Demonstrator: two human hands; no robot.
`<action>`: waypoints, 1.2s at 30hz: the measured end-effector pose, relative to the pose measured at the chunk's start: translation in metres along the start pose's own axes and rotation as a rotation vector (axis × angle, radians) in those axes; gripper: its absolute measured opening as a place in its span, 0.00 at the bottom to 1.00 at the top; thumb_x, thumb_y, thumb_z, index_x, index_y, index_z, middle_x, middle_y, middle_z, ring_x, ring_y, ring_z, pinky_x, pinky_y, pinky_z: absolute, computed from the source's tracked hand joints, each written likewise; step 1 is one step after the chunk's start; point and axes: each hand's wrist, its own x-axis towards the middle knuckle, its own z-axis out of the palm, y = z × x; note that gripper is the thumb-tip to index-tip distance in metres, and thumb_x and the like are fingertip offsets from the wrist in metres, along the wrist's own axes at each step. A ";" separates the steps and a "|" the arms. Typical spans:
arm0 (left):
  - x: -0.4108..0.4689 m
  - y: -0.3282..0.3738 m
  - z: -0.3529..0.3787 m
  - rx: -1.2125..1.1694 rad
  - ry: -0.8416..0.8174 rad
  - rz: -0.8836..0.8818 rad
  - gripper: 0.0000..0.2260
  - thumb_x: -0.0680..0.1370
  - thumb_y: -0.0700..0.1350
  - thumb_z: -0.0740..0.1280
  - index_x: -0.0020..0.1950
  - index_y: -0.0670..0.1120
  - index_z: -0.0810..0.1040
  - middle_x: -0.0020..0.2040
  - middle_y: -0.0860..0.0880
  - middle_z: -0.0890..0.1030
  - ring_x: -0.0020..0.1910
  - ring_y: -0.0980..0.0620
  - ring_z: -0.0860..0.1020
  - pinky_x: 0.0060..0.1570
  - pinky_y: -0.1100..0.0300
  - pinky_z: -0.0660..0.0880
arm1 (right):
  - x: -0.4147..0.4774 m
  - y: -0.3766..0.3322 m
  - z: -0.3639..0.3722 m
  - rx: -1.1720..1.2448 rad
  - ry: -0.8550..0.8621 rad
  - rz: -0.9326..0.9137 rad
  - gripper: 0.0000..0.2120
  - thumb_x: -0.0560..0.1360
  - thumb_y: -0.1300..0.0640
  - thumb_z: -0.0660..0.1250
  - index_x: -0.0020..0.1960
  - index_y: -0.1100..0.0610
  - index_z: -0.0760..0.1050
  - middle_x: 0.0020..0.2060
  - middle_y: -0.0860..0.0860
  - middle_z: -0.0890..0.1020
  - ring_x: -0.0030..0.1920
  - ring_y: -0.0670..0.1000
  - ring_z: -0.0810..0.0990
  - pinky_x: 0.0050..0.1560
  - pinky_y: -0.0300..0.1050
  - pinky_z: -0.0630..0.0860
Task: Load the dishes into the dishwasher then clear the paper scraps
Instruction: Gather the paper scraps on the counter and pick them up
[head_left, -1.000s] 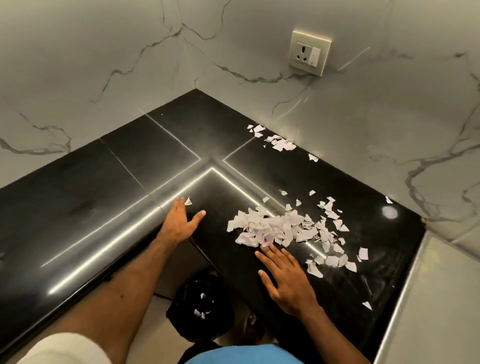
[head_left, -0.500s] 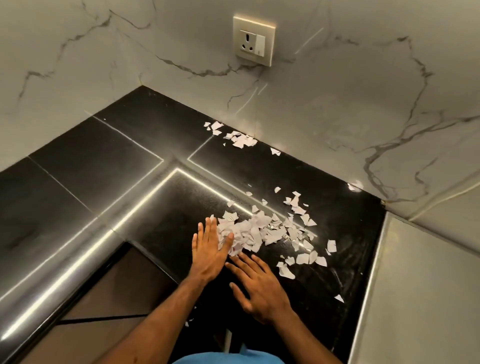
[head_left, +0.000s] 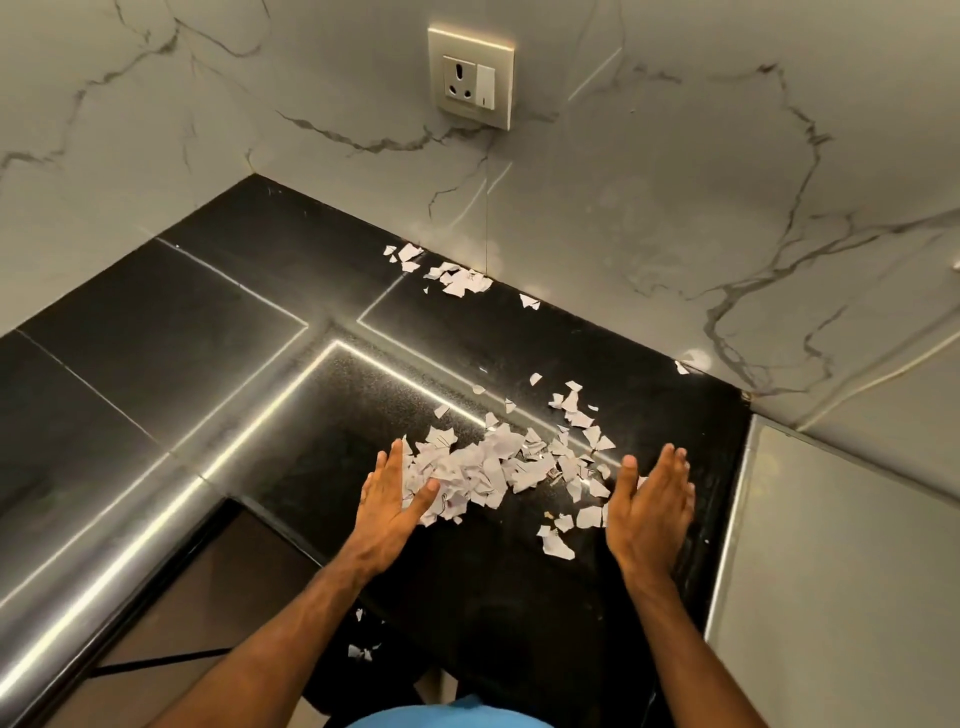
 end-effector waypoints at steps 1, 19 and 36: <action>0.000 0.001 0.001 0.004 0.000 -0.003 0.50 0.69 0.82 0.45 0.82 0.56 0.36 0.80 0.58 0.37 0.80 0.58 0.35 0.79 0.50 0.35 | -0.001 -0.007 0.008 -0.027 -0.021 0.005 0.37 0.84 0.34 0.42 0.84 0.57 0.51 0.83 0.58 0.57 0.84 0.57 0.54 0.82 0.62 0.54; 0.007 -0.006 0.006 0.083 0.011 -0.009 0.47 0.72 0.78 0.48 0.83 0.53 0.40 0.82 0.54 0.40 0.80 0.56 0.37 0.78 0.49 0.36 | -0.091 -0.017 -0.009 -0.048 -0.162 -0.163 0.37 0.84 0.34 0.49 0.85 0.50 0.45 0.85 0.48 0.39 0.84 0.50 0.37 0.81 0.67 0.37; 0.009 -0.005 -0.003 0.045 -0.048 -0.018 0.52 0.68 0.82 0.46 0.83 0.53 0.40 0.83 0.53 0.40 0.80 0.56 0.37 0.79 0.47 0.37 | -0.101 -0.076 -0.006 0.292 -0.439 -0.338 0.34 0.85 0.36 0.54 0.84 0.40 0.40 0.83 0.37 0.37 0.83 0.42 0.41 0.83 0.64 0.47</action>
